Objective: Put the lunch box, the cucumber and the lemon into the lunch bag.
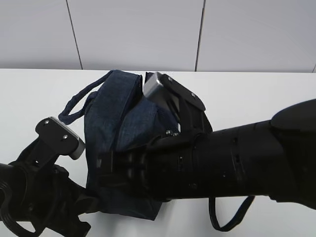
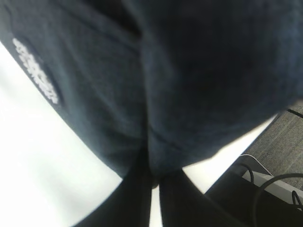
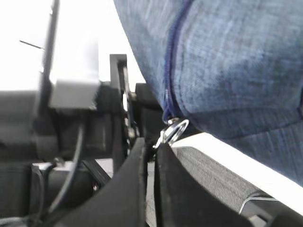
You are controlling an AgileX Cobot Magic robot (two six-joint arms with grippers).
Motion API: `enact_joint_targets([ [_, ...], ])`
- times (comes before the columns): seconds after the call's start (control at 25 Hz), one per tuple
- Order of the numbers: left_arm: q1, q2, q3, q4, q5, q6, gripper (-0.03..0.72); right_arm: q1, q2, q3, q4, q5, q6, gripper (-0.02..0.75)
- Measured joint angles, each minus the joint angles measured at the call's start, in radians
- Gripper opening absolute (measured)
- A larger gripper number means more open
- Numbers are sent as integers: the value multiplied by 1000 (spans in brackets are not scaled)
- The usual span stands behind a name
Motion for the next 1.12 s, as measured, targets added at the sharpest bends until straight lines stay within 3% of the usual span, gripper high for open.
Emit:
enact_joint_targets([
  [1.12,0,0,43,-36,-26,0,-13,0,-2,-92,2,-136,-17,1],
])
